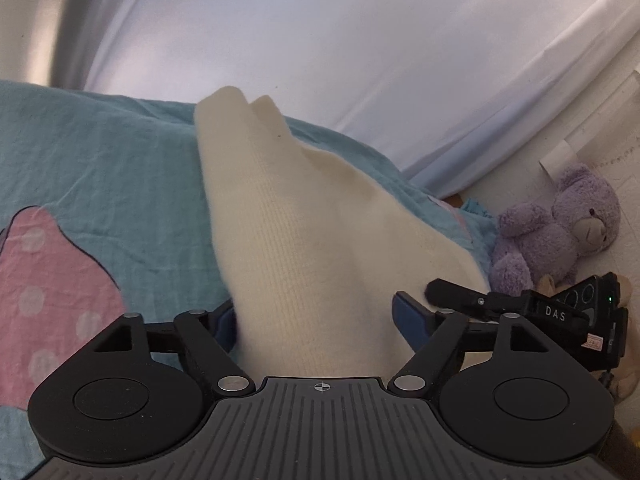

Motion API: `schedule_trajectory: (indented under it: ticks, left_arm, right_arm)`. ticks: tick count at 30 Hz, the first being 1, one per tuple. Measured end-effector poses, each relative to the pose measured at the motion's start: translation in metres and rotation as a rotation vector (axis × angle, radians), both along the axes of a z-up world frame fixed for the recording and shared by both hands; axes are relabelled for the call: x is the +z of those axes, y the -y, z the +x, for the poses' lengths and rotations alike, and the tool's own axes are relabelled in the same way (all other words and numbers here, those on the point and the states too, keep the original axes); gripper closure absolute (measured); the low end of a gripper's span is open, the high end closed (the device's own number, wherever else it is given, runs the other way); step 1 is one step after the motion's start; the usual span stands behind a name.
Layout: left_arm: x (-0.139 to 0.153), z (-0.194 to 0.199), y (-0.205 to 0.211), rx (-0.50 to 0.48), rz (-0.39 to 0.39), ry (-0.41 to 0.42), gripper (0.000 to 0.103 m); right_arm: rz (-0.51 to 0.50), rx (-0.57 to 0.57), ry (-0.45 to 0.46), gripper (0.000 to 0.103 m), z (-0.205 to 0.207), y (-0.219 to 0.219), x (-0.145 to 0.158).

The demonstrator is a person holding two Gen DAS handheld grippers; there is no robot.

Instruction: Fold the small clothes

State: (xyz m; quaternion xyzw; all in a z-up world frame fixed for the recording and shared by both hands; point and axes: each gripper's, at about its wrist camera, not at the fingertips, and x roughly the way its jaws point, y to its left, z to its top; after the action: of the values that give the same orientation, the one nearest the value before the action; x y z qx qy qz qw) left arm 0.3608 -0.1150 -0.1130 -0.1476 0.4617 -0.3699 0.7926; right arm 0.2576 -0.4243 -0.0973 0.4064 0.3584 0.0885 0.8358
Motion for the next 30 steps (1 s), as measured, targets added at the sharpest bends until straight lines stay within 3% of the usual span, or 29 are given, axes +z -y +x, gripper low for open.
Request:
schedule_trajectory:
  ticks: [1,2,5,13,16,19,21,23,25,27,28,29,30]
  left_arm:
    - [0.001,-0.002,0.003,0.002,0.018,0.021,0.027]
    - [0.002,-0.004,0.005,0.008,0.047,0.042,0.042]
    - [0.005,-0.003,-0.002,0.039,0.021,0.020,0.057]
    - [0.053,-0.037,-0.037,0.130,0.013,0.128,0.060]
    - [0.061,-0.053,-0.069,0.183,0.037,0.141,0.059]
    - [0.051,-0.059,-0.089,0.219,0.124,0.100,0.054]
    - [0.041,-0.059,-0.099,0.272,0.208,0.059,0.053]
    - [0.040,-0.064,-0.116,0.325,0.196,0.059,0.051]
    - [0.053,-0.066,-0.124,0.380,0.182,0.115,0.050]
    - [0.065,-0.062,-0.121,0.414,0.164,0.186,0.038]
    - [0.068,-0.059,-0.117,0.434,0.151,0.200,0.022]
    - [0.070,-0.053,-0.112,0.471,0.133,0.205,0.014]
    - [0.069,-0.048,-0.107,0.503,0.113,0.205,0.014]
  right_arm:
    - [-0.020,-0.001,0.001,0.050,0.003,-0.004,0.001]
    - [-0.041,-0.005,-0.007,0.053,0.004,-0.008,0.003]
    - [-0.051,-0.010,-0.005,0.059,0.004,-0.012,0.007]
    - [-0.075,0.084,0.094,0.061,0.006,-0.045,0.050]
    - [-0.061,0.152,0.128,0.061,0.008,-0.063,0.061]
    - [-0.092,0.222,0.106,0.054,0.013,-0.083,0.056]
    - [-0.149,0.228,0.034,0.049,0.017,-0.093,0.048]
    - [-0.264,0.183,0.000,0.047,0.014,-0.094,0.050]
    - [-0.337,0.134,0.045,0.047,0.006,-0.089,0.062]
    - [-0.406,0.074,0.117,0.048,0.003,-0.090,0.083]
    - [-0.437,0.057,0.144,0.049,0.004,-0.095,0.091]
    - [-0.458,0.058,0.169,0.051,0.006,-0.103,0.097]
    - [-0.469,0.069,0.181,0.056,0.012,-0.112,0.099]
